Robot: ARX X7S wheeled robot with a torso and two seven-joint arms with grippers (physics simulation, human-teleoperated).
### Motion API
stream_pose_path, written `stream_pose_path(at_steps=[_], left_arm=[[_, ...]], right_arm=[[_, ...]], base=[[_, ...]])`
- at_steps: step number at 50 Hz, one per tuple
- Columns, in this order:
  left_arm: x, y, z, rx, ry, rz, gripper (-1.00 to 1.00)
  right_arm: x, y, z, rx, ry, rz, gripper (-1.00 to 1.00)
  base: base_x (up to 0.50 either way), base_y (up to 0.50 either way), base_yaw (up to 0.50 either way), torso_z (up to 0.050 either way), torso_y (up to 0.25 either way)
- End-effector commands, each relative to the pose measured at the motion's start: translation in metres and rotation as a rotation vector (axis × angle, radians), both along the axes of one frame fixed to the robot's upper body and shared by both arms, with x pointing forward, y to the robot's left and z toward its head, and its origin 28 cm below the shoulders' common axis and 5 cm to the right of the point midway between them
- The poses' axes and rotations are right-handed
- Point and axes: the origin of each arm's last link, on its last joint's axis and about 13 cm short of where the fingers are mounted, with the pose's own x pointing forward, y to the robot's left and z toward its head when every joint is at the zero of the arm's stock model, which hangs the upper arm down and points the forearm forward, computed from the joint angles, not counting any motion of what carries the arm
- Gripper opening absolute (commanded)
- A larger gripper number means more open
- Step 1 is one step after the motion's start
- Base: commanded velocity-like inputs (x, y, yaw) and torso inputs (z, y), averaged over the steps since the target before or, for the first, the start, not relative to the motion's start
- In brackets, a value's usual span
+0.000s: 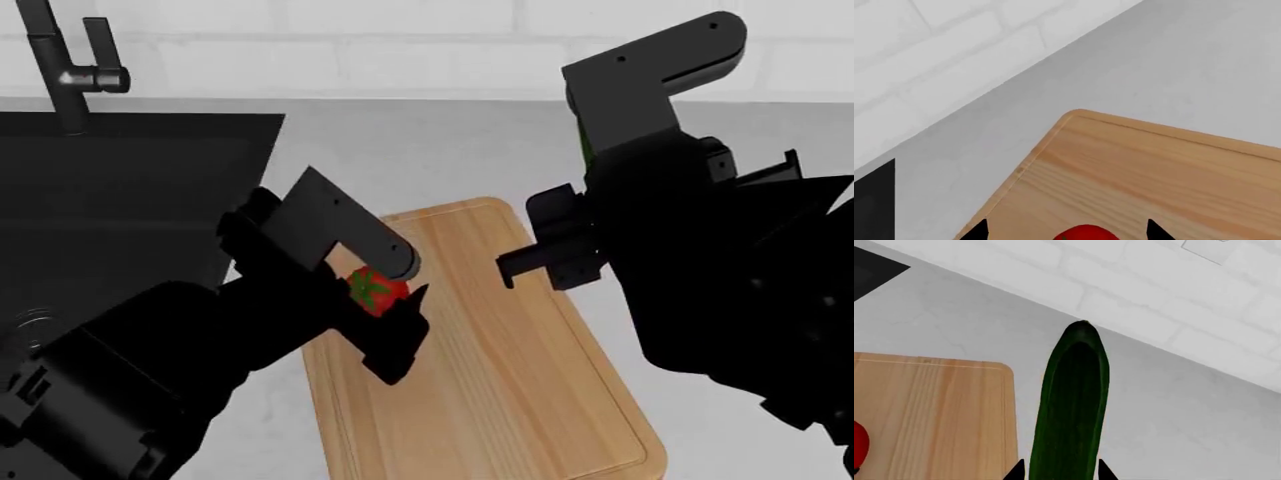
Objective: Pick the vegetables from the sink and place them on the cutting board.
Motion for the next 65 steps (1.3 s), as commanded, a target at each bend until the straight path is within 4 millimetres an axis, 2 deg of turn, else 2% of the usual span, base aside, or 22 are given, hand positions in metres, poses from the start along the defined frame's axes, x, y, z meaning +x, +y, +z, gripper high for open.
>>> stream_pose_path(at_steps=[1,7,13,30,36,40,49,65], left_arm=[[-0.004,-0.006,0.015,-0.08,-0.056,-0.025,1.0],[-0.01,0.003,0.053,-0.156,-0.143,-0.013,1.0],[-0.011,0.011,0.07,-0.202,-0.185,0.02,1.0],[-0.005,0.035,0.083,-0.239,-0.253,0.194,1.0],[-0.006,0.037,0.085,-0.246,-0.261,0.204,1.0],[-0.005,0.038,0.085,-0.244,-0.264,0.205,1.0],[-0.007,0.038,0.083,-0.254,-0.265,0.208,1.0],[-0.009,0.038,0.081,-0.256,-0.264,0.211,1.0]], right_arm=[[0.001,0.006,0.008,0.035,-0.03,0.049,-1.0],[0.0,0.006,0.012,0.005,0.0,0.068,-1.0],[-0.001,0.008,0.017,0.0,0.083,0.1,-1.0],[-0.004,0.018,0.028,0.013,0.324,0.241,-1.0],[-0.004,0.02,0.031,0.06,0.37,0.265,-1.0],[-0.005,0.021,0.033,0.159,0.4,0.292,-1.0],[-0.003,0.022,0.007,0.166,0.474,0.267,-1.0],[-0.004,0.025,-0.005,0.167,0.543,0.261,-1.0]], base=[[0.0,0.0,0.0,0.0,0.0],[0.0,0.0,0.0,0.0,0.0],[0.0,0.0,0.0,0.0,0.0],[0.0,0.0,0.0,0.0,0.0],[0.0,0.0,0.0,0.0,0.0],[0.0,0.0,0.0,0.0,0.0],[0.0,0.0,0.0,0.0,0.0],[0.0,0.0,0.0,0.0,0.0]])
